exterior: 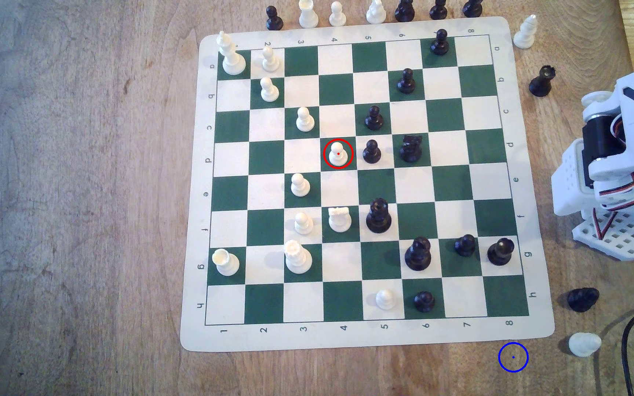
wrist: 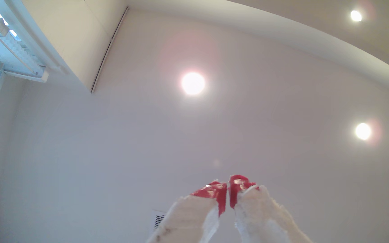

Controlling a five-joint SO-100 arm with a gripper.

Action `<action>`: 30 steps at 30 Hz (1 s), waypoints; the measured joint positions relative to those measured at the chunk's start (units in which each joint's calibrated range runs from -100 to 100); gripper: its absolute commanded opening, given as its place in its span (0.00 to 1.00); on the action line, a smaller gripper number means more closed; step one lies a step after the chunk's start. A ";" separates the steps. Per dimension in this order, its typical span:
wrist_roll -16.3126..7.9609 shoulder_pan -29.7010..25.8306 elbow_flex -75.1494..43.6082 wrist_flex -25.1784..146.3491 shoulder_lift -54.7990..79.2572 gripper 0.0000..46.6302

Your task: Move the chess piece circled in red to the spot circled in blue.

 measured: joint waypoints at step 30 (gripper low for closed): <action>-0.20 9.37 -12.02 85.82 2.68 0.00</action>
